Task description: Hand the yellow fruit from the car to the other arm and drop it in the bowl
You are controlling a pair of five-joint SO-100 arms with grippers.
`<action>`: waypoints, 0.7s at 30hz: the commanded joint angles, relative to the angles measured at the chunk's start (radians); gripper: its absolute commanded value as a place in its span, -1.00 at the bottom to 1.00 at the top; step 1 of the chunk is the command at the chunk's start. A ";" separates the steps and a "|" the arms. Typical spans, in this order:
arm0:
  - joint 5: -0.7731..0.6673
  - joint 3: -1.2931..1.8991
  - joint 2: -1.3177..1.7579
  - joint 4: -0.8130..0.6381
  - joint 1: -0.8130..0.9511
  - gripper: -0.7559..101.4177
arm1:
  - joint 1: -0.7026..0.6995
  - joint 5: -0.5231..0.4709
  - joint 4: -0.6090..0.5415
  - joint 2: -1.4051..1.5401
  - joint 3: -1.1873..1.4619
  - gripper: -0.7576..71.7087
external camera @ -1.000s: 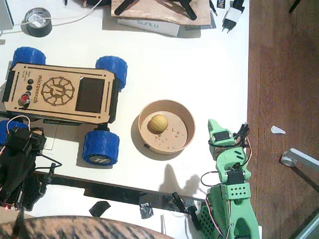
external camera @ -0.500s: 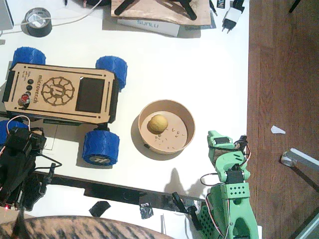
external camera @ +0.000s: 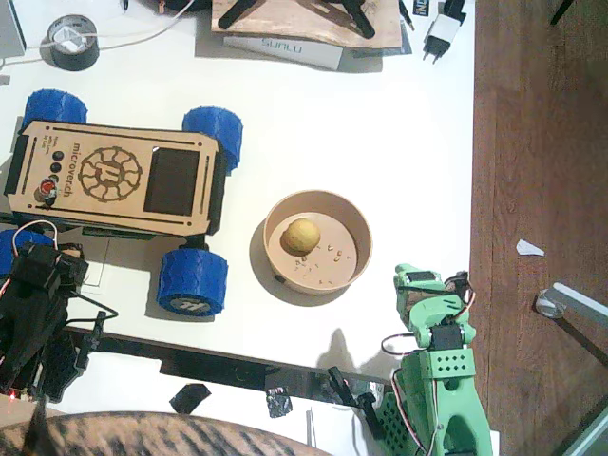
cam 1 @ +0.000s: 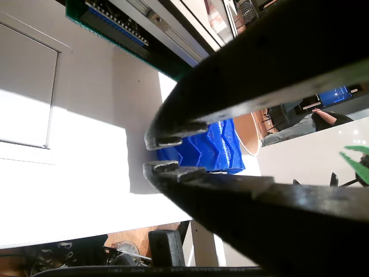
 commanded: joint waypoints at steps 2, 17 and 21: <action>0.002 0.000 -0.014 -0.011 -0.006 -0.95 | 0.006 0.008 0.008 0.008 0.000 -0.98; 0.002 0.000 -0.014 -0.012 -0.006 -0.95 | -0.005 0.025 -0.043 0.008 0.057 -0.98; 0.002 0.000 -0.014 -0.012 -0.006 -0.96 | -0.037 0.017 -0.043 0.008 0.058 -0.98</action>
